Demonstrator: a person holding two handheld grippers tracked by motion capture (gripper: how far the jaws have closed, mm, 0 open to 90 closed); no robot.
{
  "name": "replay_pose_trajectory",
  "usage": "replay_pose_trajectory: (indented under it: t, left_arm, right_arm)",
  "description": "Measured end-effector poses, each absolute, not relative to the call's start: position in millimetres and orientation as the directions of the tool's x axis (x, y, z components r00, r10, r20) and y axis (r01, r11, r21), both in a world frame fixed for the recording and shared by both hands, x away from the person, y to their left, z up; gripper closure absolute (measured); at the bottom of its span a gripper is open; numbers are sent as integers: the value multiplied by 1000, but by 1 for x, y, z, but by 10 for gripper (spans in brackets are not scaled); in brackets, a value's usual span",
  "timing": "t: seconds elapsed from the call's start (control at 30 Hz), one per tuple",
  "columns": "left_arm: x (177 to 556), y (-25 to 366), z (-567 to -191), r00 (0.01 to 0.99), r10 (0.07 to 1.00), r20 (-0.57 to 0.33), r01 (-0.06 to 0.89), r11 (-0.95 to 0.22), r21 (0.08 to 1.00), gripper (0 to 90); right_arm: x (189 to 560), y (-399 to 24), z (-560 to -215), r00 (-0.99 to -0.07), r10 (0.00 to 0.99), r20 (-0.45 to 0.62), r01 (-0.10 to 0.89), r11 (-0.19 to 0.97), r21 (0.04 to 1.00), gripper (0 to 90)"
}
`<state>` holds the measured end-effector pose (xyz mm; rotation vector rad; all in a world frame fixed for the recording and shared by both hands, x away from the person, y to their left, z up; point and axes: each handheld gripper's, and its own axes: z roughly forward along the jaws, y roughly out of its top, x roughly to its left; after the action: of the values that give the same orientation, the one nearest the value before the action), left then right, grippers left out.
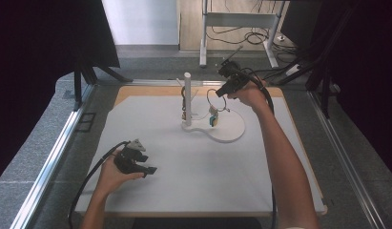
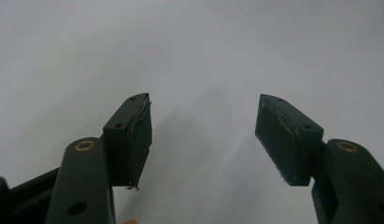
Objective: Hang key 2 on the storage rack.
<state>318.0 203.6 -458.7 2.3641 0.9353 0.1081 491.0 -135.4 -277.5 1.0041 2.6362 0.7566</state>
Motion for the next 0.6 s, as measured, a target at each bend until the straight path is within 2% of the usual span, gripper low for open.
replay_pose_trajectory:
  t: [0.6]
  left_arm:
    - [317,204,-457,757,637,-148,596,-579,556,367]
  right_arm:
    - [505,-118,-277,-731,682,-32,557,623,550,878]
